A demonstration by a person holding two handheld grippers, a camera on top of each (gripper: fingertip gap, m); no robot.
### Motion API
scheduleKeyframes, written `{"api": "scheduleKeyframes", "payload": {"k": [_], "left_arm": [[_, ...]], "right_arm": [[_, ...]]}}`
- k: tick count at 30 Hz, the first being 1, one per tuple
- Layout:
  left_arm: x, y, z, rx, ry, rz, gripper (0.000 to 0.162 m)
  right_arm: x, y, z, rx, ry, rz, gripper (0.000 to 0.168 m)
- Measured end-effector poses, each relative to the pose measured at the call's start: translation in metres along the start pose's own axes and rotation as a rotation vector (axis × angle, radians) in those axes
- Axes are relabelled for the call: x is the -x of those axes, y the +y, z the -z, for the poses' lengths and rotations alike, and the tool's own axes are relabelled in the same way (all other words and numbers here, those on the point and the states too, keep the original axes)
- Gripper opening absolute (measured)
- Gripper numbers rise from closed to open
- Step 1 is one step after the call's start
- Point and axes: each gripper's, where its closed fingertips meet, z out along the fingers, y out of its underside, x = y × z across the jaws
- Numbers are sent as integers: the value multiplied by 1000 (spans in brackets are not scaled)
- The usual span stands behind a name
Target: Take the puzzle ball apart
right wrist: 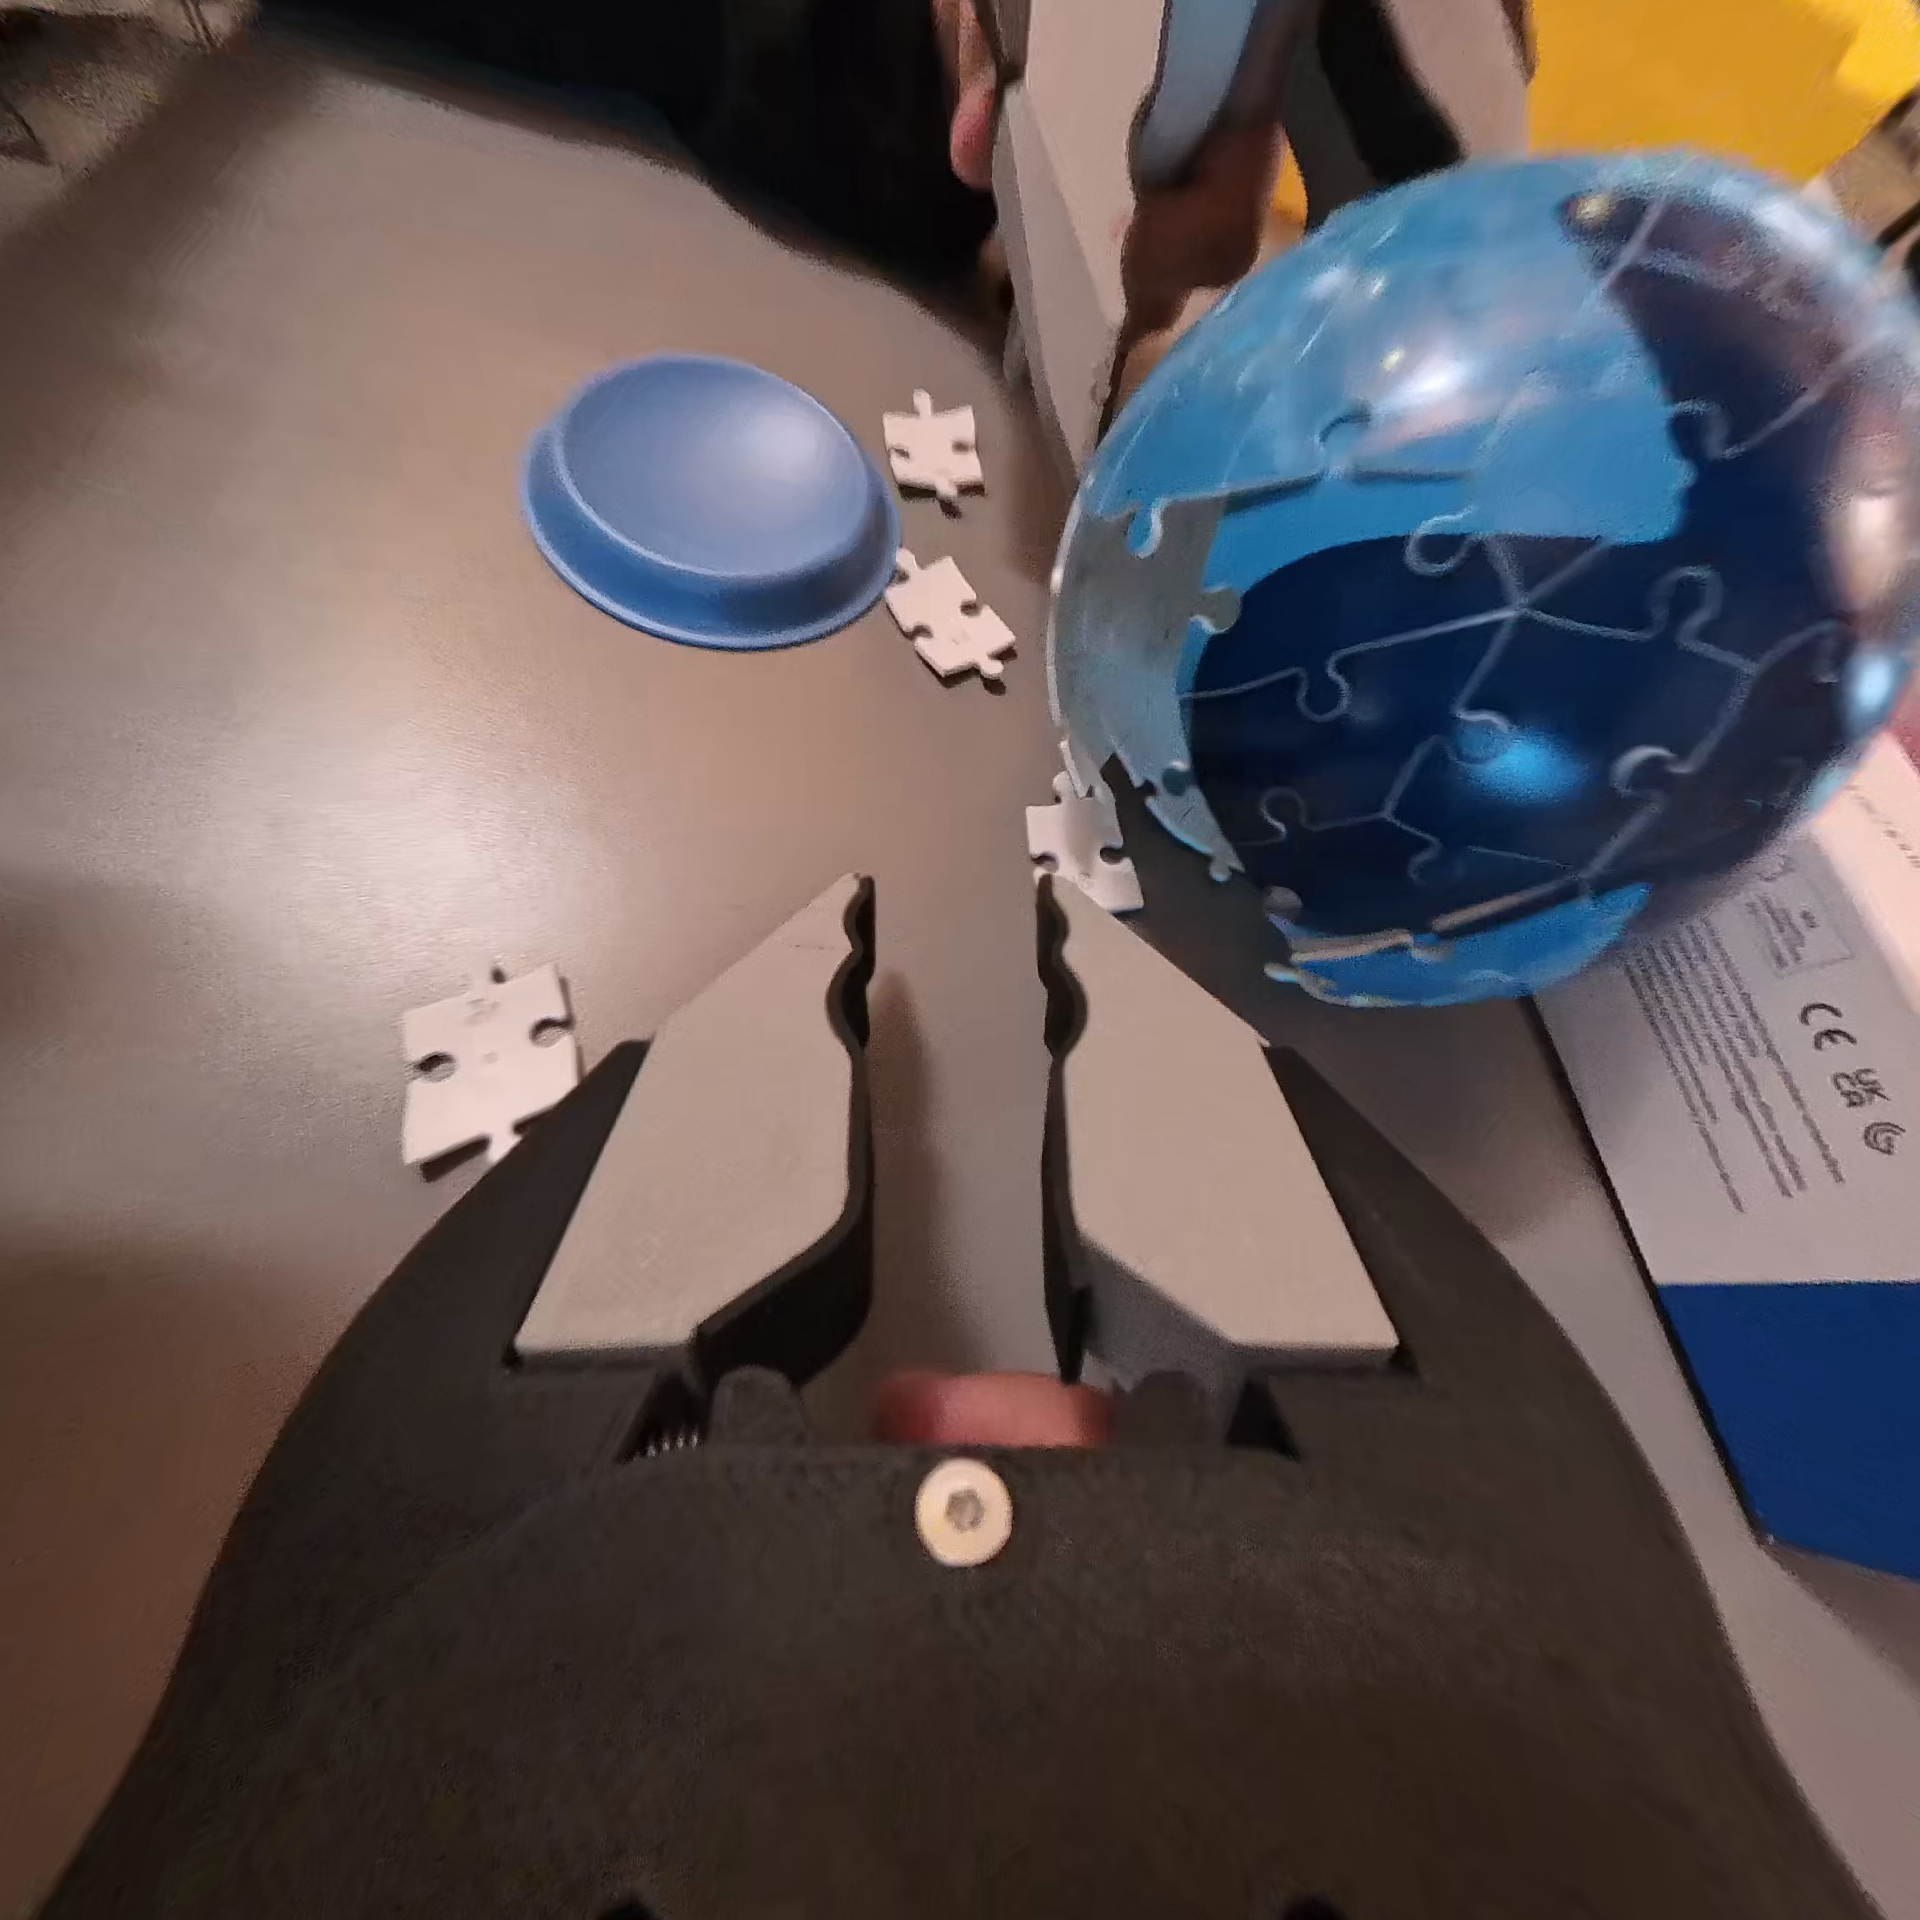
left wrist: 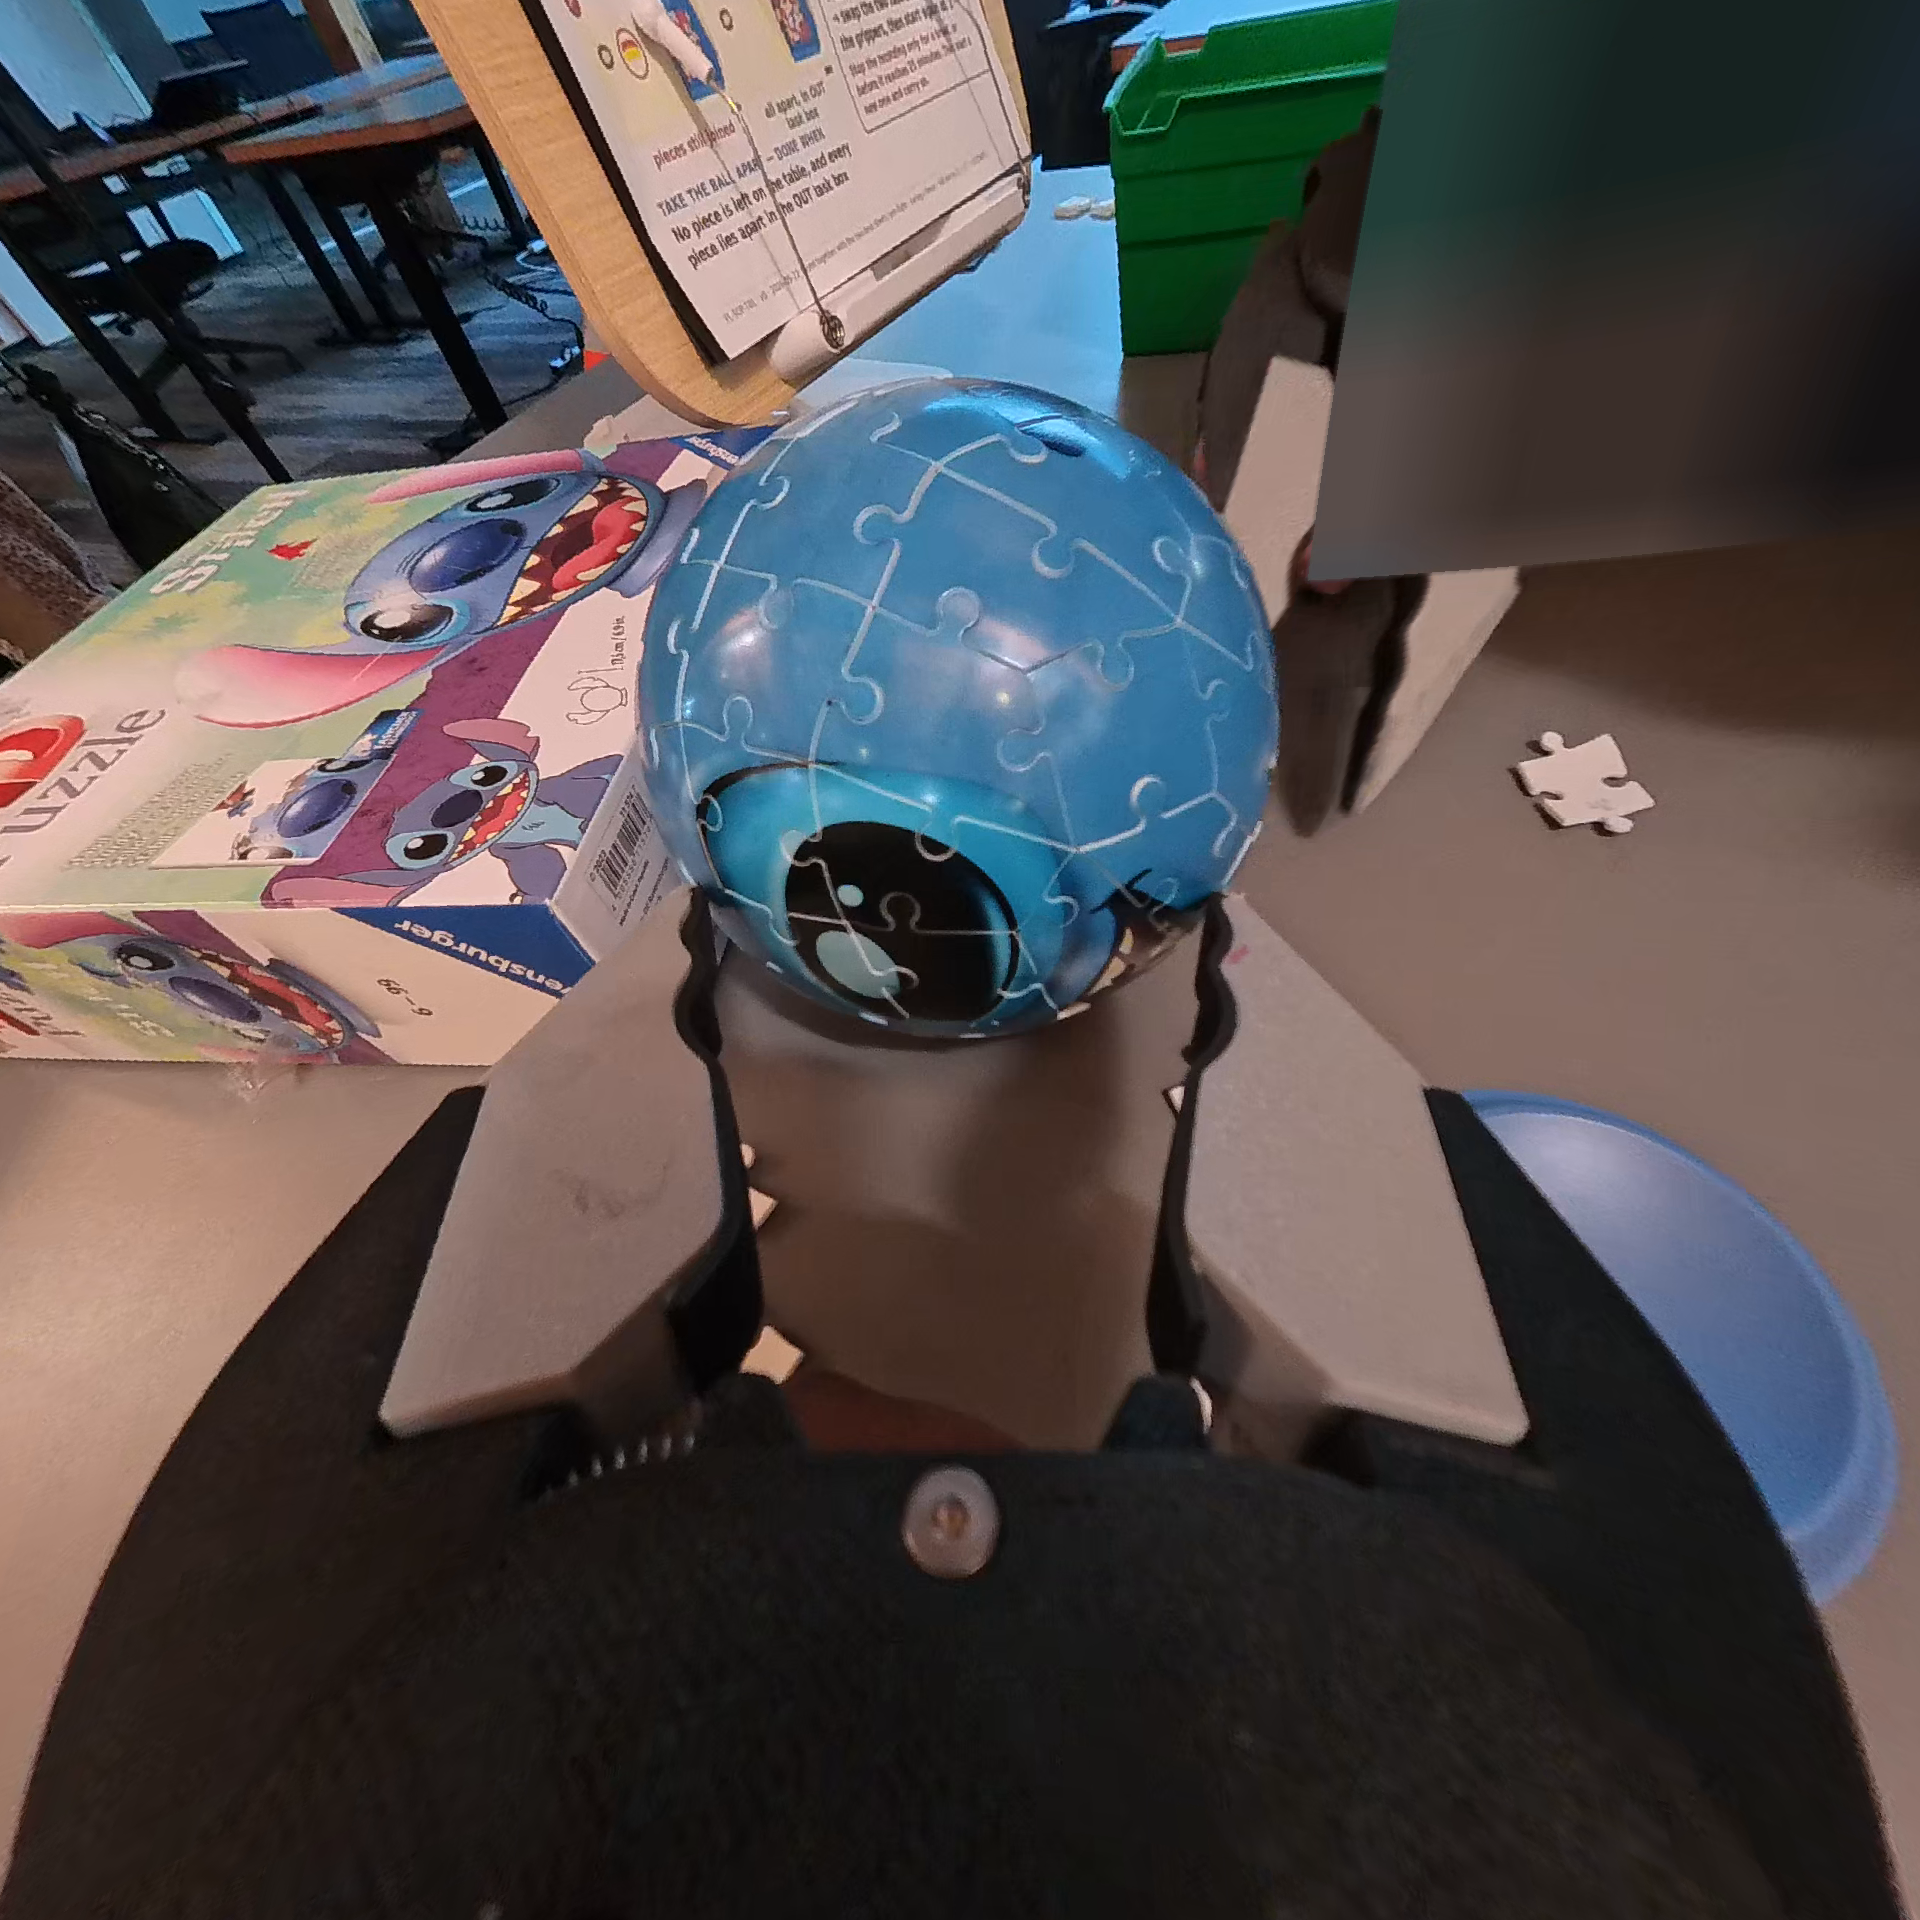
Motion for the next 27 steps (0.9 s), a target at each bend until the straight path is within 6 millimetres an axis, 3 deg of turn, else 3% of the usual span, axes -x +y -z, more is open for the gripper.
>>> {"api": "scheduleKeyframes", "payload": {"k": [4, 13, 18, 20, 21, 25, 27], "left_arm": [[0, -1, 0, -6, 2, -2, 91], [1, 0, 0, -2, 7, -6, 91], [0, 1, -1, 4, 3, -20, 91], [0, 1, -1, 5, 2, -21, 92], [0, 1, -1, 6, 2, -21, 92], [0, 4, 0, 19, -4, -37, 92], [1, 5, 0, 25, -9, -40, 92]], "right_arm": [[-14, 4, 12, -22, 34, -61, 36], [-22, 19, -10, 109, 35, -23, 40], [-22, 16, -18, 121, 29, -31, 32], [-17, 16, -19, 121, -5, -27, 21], [-11, 15, -19, 117, -37, -6, 16], [9, 0, -3, 1, -105, 51, 23], [3, -5, 8, -61, -87, 37, 24]]}}
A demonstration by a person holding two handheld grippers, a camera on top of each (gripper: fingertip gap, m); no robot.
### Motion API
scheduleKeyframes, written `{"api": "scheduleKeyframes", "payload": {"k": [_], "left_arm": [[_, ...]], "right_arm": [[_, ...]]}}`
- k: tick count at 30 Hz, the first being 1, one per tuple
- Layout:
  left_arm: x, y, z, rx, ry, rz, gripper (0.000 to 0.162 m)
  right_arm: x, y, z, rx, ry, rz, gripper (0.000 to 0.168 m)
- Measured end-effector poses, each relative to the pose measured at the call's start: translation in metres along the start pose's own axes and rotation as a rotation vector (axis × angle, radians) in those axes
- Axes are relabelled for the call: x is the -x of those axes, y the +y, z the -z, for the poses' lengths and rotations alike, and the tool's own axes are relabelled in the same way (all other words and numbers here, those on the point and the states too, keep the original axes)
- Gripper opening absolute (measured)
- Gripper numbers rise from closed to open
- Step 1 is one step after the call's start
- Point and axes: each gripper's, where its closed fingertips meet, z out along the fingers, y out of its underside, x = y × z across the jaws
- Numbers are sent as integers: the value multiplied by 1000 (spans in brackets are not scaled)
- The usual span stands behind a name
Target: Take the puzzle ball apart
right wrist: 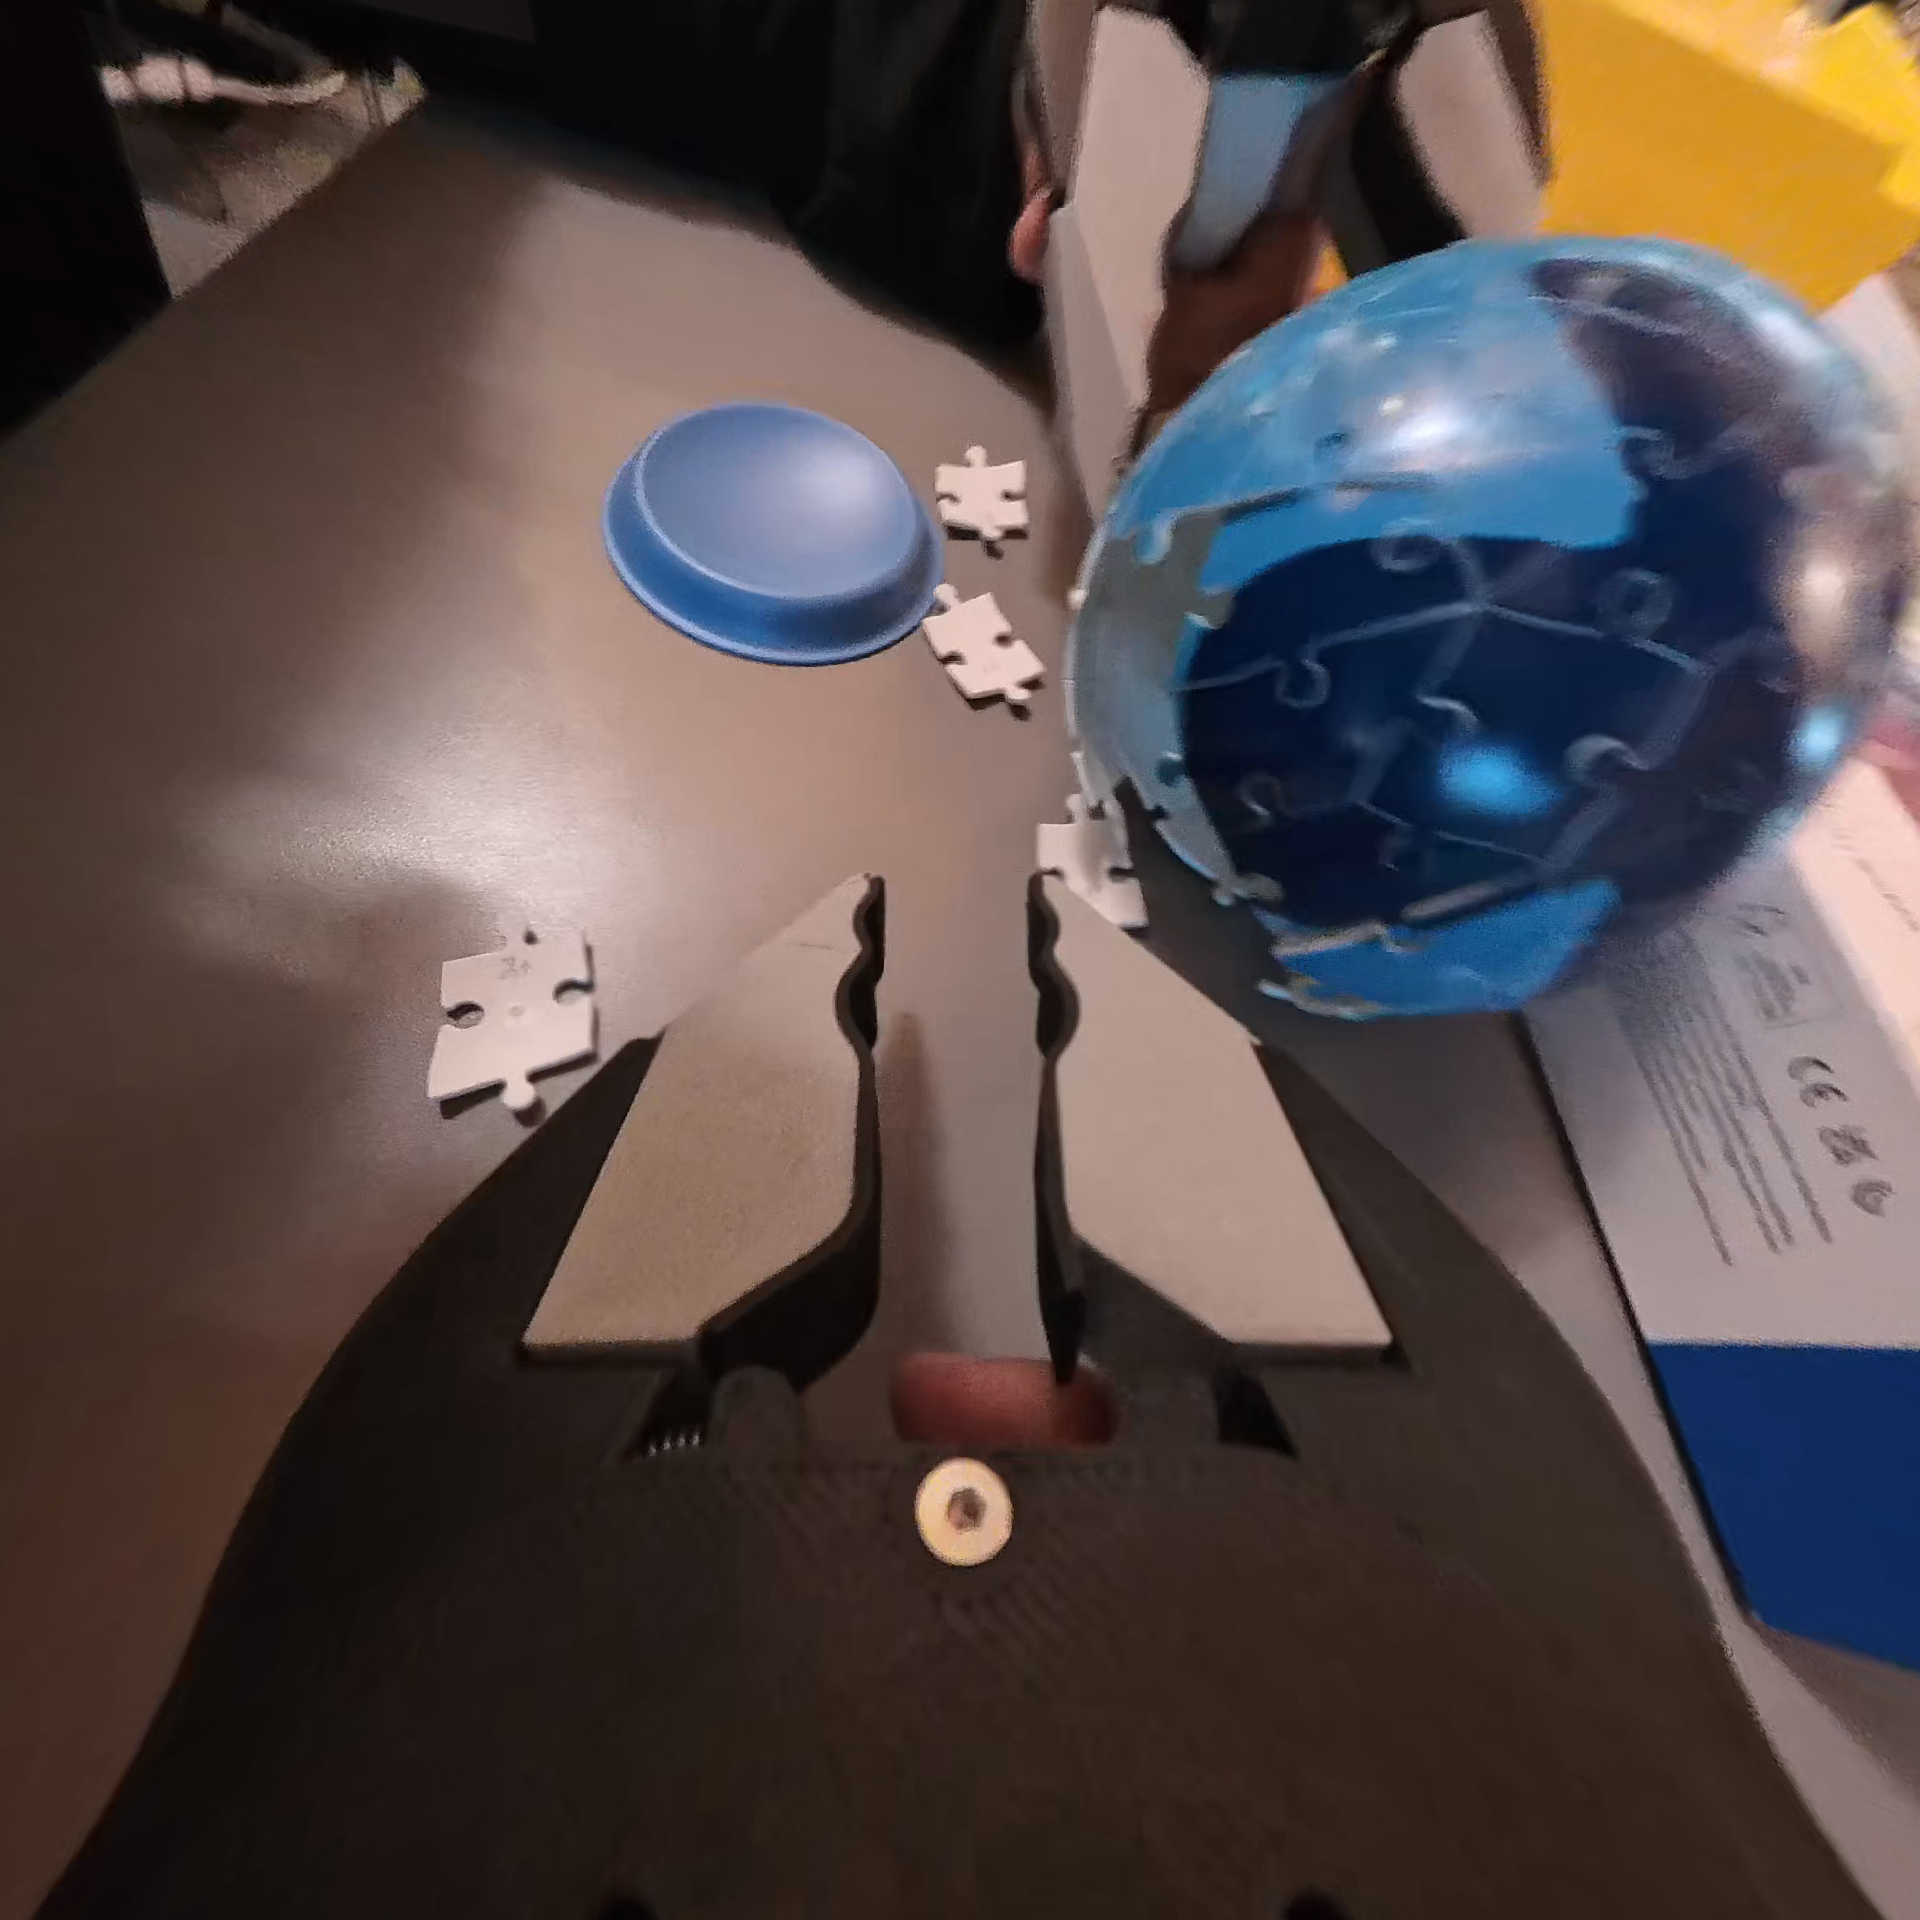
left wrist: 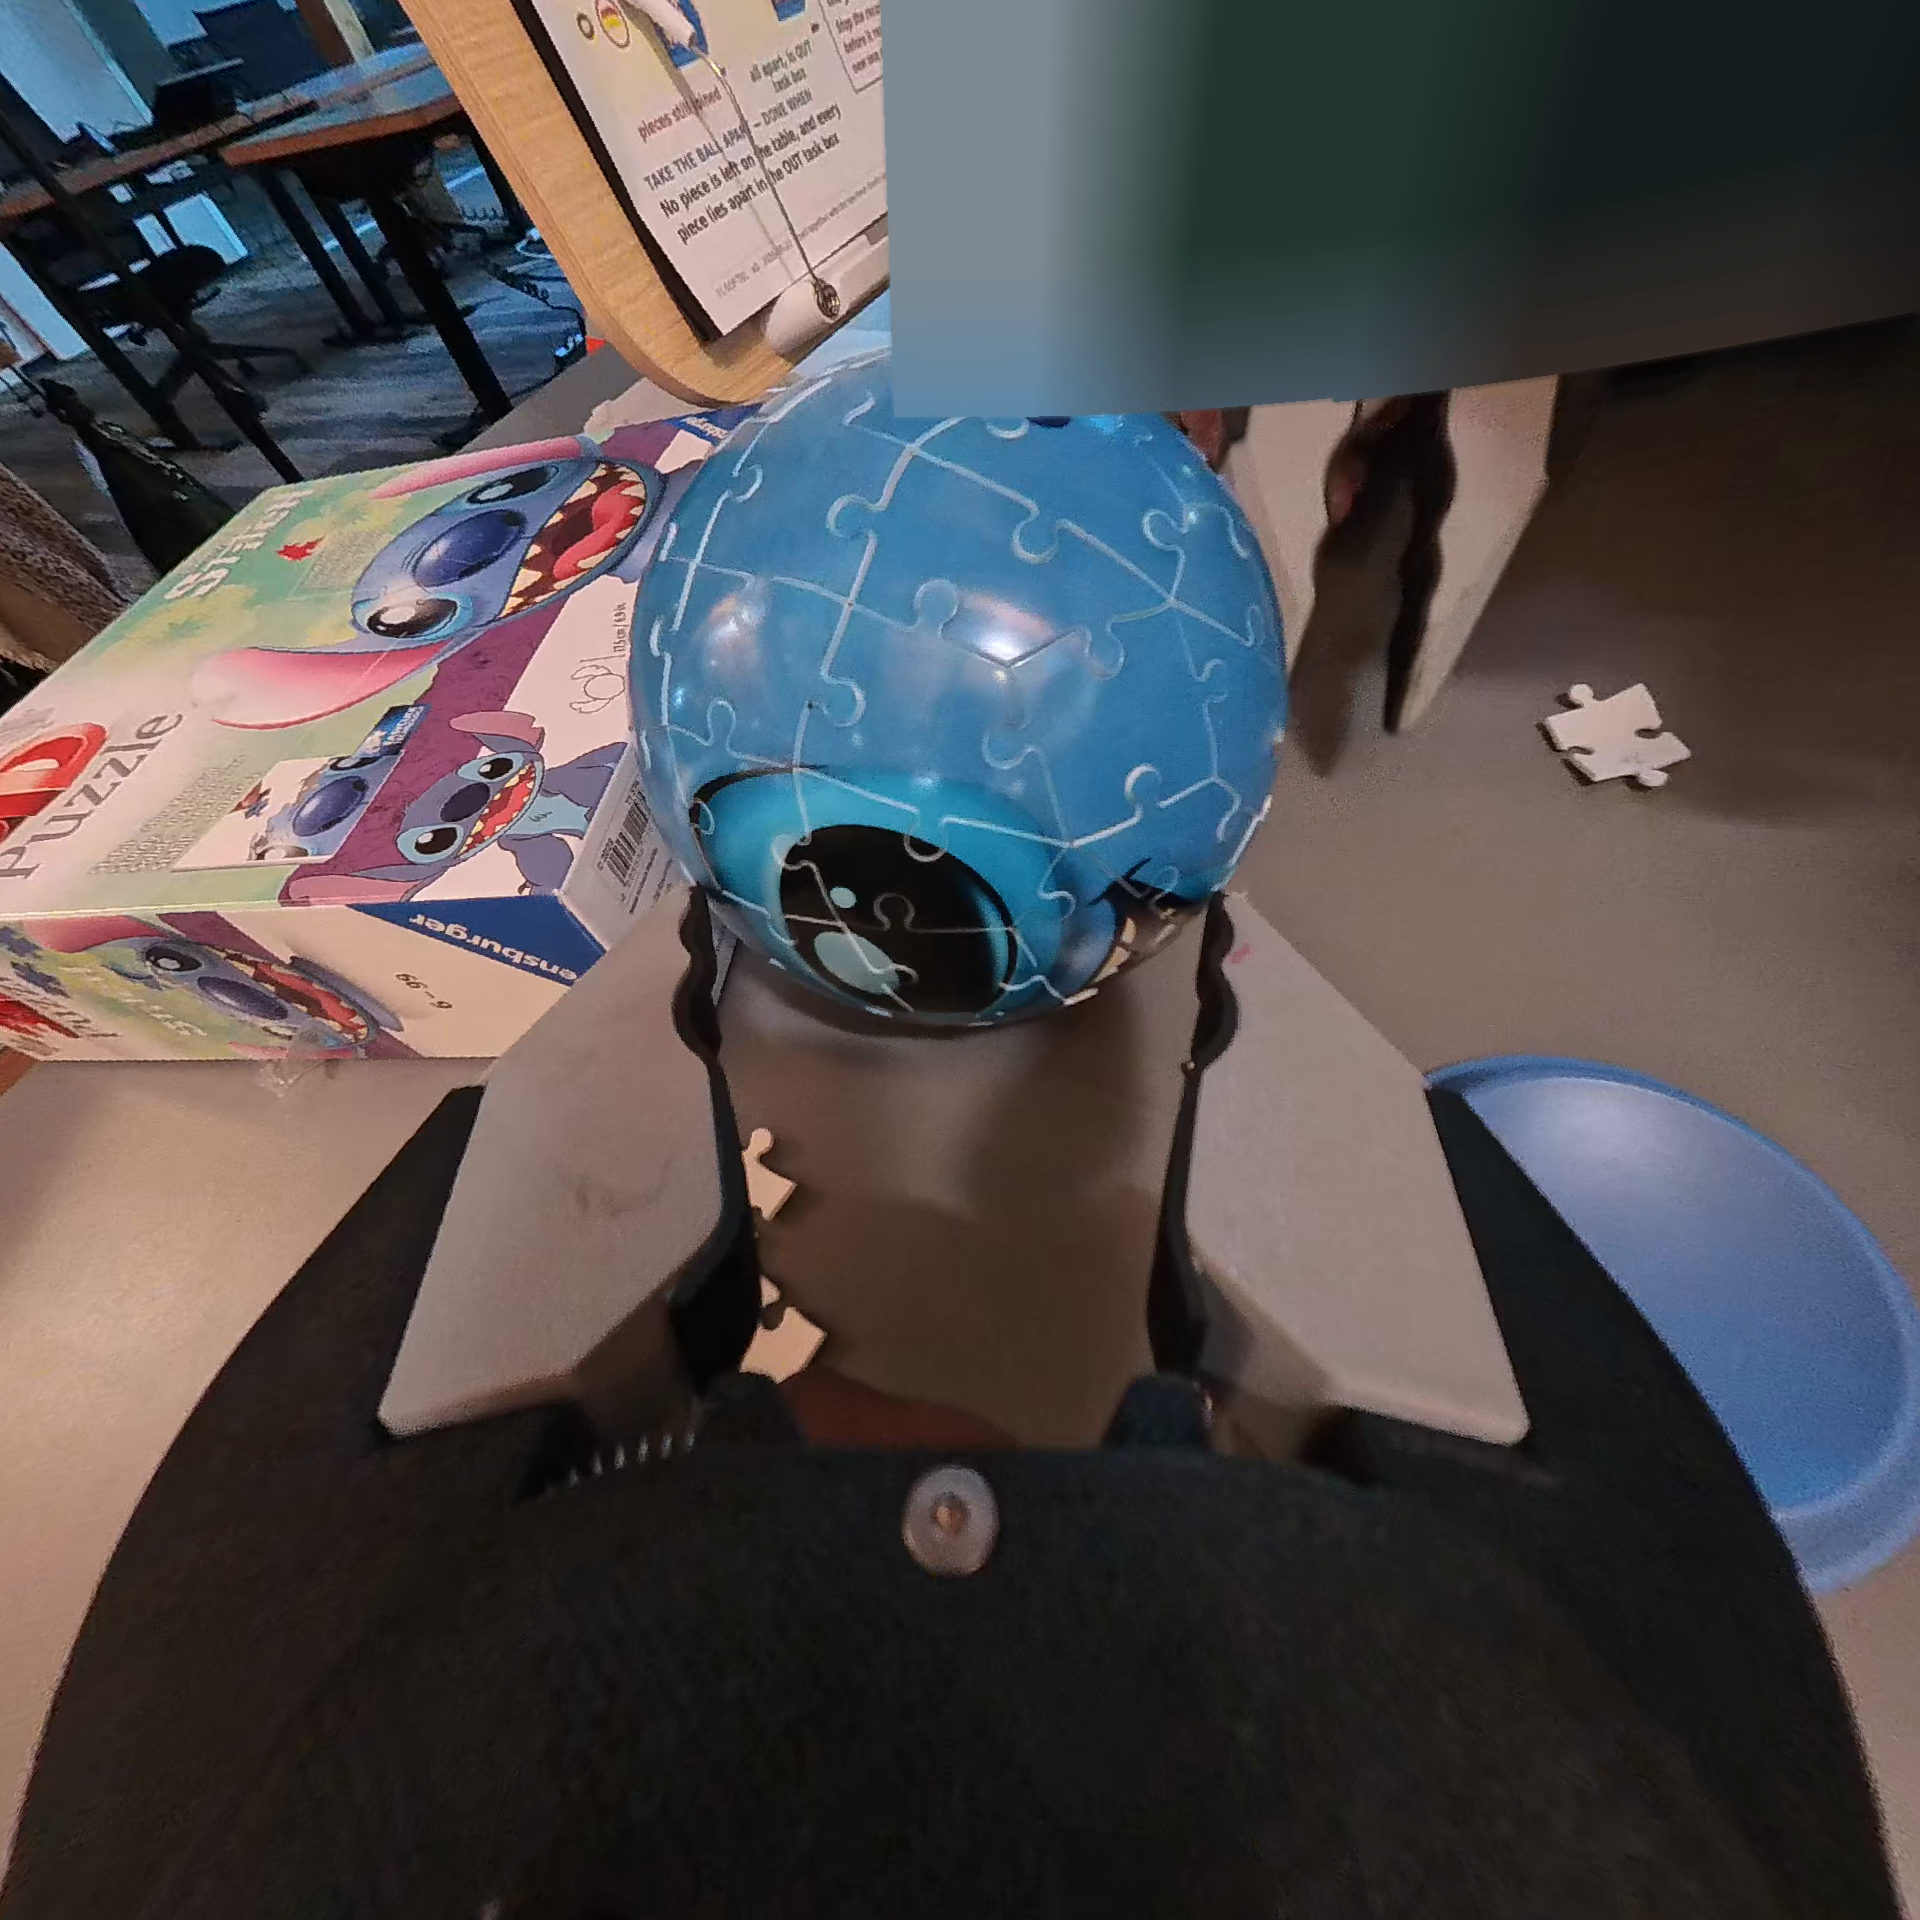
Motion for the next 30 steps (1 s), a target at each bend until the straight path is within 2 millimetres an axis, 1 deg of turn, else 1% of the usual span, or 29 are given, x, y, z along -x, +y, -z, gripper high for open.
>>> {"api": "scheduleKeyframes", "payload": {"k": [3, 5, 8, 10, 12, 14, 16, 19, 21, 23, 24, 26, 30], "left_arm": [[0, 0, -1, 2, -2, -4, 92], [0, 0, -1, 0, -1, -6, 92], [0, 0, -1, -1, -2, -6, 92], [1, 0, -1, 1, -5, -10, 92], [1, 0, -1, 4, -10, -15, 92], [3, 1, -1, 10, -17, -17, 94], [5, 3, -1, 19, -29, -14, 95], [8, 5, -1, 30, -40, -10, 94], [9, 5, -1, 29, -42, -6, 93], [9, 6, -1, 33, -39, -4, 93], [9, 6, -2, 35, -38, -3, 92], [9, 6, -2, 36, -37, -2, 92], [9, 6, -2, 37, -35, -1, 92]], "right_arm": [[-17, 3, 12, -42, 19, -87, 28], [-22, 9, 12, -19, 12, -119, 31], [-23, 20, 2, 63, 34, -108, 31], [-24, 24, -5, 112, 66, -75, 26], [-22, 26, -13, 157, 86, -36, 24], [-30, 27, -20, 194, 149, -8, 19], [-32, 25, -25, 201, 168, -10, 19], [-31, 24, -28, 201, 143, -26, 13], [-26, 24, -28, 199, 105, -35, 6], [-16, 23, -26, 186, 45, -46, 8], [-11, 22, -25, 179, 20, -50, 12], [-13, 21, -22, 168, 39, -60, 18], [-18, 19, -19, 145, 58, -78, 22]]}}
